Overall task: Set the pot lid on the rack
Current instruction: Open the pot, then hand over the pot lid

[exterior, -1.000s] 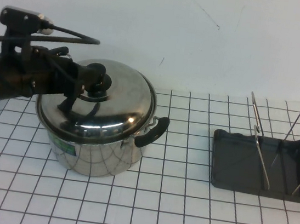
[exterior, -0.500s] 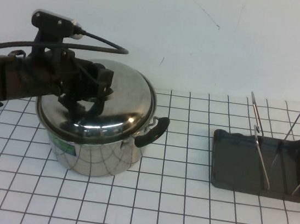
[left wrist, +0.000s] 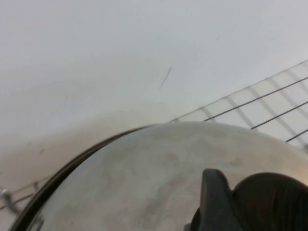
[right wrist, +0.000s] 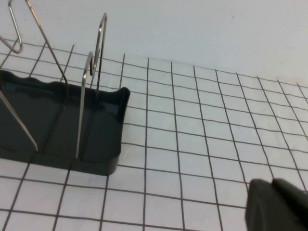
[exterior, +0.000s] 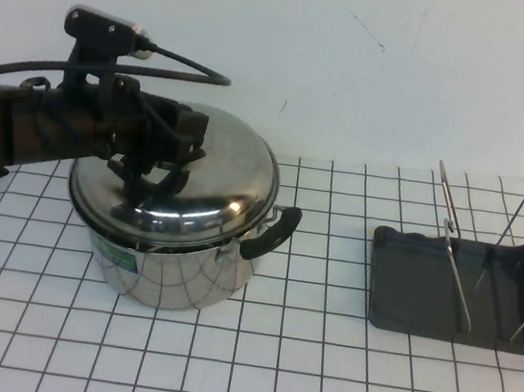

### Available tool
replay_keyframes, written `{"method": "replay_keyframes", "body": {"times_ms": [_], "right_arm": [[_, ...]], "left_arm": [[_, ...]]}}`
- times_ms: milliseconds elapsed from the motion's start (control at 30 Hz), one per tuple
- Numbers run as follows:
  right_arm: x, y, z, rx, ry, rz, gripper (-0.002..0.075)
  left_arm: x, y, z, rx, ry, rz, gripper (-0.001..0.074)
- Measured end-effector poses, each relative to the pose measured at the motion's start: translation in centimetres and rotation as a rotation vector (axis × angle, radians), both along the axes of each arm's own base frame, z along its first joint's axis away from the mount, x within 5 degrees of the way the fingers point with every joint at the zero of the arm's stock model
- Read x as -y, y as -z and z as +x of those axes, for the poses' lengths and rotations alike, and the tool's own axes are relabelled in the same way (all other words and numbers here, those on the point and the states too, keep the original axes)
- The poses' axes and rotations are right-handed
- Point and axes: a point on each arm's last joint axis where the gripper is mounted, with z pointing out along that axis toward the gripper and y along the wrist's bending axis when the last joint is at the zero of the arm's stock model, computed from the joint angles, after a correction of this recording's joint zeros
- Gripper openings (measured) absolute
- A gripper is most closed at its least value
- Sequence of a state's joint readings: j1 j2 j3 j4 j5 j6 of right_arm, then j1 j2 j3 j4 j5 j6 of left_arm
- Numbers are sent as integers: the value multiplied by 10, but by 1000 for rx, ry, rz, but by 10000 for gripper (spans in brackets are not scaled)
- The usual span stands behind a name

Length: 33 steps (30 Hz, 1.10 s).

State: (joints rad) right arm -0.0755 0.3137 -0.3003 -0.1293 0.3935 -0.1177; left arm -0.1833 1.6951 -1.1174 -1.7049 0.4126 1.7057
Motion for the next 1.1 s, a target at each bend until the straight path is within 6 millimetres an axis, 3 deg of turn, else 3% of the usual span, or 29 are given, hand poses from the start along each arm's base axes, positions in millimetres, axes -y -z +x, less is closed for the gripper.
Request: {"method": "replay_keyframes", "body": {"times_ms": [200, 300, 400, 533, 733, 833, 1033, 1100], "right_arm": [[-1, -1, 1, 13, -11, -5, -4], [-5, -5, 1, 39, -20, 110, -4], [-16, -22, 0, 94, -75, 318, -4], [-38, -55, -6, 187, -272, 546, -4], [-62, -89, -19, 378, -620, 753, 10], [-64, -94, -22, 412, -655, 824, 95], [-66, -95, -23, 354, -655, 972, 449], [-66, -95, -23, 334, -645, 1022, 530]], "left_arm": [[7, -30, -7, 83, 87, -52, 328], [8, -51, -16, 132, 122, -85, 328], [13, -74, -30, 154, 199, -163, 328], [27, -101, -49, 119, 364, -318, 328], [70, -113, -76, 38, 562, -403, 328], [92, -120, -89, 44, 635, -400, 328], [122, -141, -109, 100, 725, -404, 328], [128, -149, -114, 123, 740, -408, 328]]}}
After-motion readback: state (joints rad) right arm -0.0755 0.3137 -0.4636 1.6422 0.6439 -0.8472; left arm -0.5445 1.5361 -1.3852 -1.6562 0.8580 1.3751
